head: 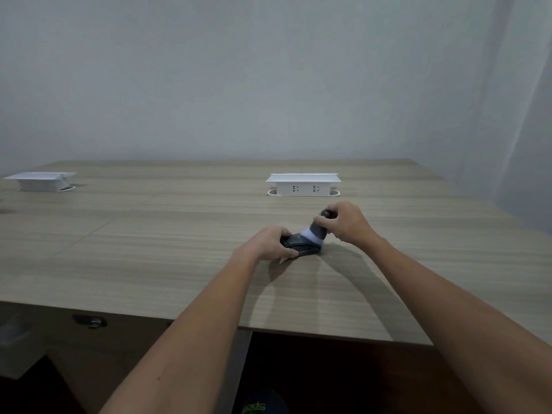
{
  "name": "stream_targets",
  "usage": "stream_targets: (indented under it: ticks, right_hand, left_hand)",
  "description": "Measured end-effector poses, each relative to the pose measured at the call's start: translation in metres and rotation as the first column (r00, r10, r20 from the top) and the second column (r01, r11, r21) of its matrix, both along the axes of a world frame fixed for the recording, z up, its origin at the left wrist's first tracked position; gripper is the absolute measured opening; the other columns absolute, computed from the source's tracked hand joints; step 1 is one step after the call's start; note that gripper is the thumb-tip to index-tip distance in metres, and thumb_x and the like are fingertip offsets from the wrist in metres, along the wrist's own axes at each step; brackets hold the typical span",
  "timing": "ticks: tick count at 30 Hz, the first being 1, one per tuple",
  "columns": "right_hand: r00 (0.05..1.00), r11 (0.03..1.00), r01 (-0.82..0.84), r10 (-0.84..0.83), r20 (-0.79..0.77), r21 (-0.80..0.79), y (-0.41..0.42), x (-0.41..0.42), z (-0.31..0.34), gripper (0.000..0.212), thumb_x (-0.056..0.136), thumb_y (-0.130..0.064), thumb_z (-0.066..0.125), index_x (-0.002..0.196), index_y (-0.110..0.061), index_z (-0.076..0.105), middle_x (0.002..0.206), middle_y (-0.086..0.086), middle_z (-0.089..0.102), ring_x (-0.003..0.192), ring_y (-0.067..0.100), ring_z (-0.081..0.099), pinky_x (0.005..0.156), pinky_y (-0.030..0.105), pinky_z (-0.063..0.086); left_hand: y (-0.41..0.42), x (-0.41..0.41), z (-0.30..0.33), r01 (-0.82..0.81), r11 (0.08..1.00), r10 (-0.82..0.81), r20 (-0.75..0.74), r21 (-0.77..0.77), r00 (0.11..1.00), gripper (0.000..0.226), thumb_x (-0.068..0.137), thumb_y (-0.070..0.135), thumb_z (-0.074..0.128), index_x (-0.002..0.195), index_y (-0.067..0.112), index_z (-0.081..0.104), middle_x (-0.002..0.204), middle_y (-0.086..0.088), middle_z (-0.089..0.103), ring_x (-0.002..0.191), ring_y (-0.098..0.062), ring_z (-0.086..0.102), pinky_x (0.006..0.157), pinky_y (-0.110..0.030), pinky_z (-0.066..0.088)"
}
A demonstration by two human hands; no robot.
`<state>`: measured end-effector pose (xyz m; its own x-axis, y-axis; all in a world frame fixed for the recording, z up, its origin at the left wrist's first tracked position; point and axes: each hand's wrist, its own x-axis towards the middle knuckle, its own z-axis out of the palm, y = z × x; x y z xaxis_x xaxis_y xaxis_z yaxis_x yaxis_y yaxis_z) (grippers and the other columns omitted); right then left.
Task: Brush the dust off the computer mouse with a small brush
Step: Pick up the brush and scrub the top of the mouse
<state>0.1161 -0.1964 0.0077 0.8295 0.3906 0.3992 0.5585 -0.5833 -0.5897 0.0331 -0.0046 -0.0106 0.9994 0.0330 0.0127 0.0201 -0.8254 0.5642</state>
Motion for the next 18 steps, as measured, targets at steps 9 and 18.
stream_targets:
  ticks: [9, 18]
  right_hand:
    - [0.995, 0.985, -0.068, 0.078, 0.057, -0.156, 0.021, -0.005, 0.018, 0.034, 0.084, -0.019, 0.070, 0.054, -0.013, 0.054, 0.054, -0.002, 0.054, 0.055, 0.014, 0.048, 0.052, 0.021, 0.035]
    - [0.994, 0.960, -0.063, 0.084, 0.065, -0.272, 0.026, -0.007, 0.029, 0.033, 0.085, -0.016, 0.066, 0.058, -0.008, 0.047, 0.055, 0.007, 0.045, 0.056, 0.020, 0.039, 0.054, 0.034, 0.037]
  left_hand:
    - [0.008, 0.001, -0.006, -0.002, 0.987, -0.003, -0.030, -0.158, 1.000, 0.041, 0.081, 0.022, 0.079, 0.120, 0.013, 0.071, 0.111, -0.005, 0.077, 0.107, -0.023, 0.071, 0.103, -0.039, 0.052]
    - [0.010, 0.004, -0.012, -0.025, 0.974, 0.025, -0.003, -0.227, 1.000, 0.043, 0.077, 0.024, 0.084, 0.117, 0.015, 0.071, 0.106, -0.002, 0.076, 0.103, -0.023, 0.071, 0.095, -0.034, 0.054]
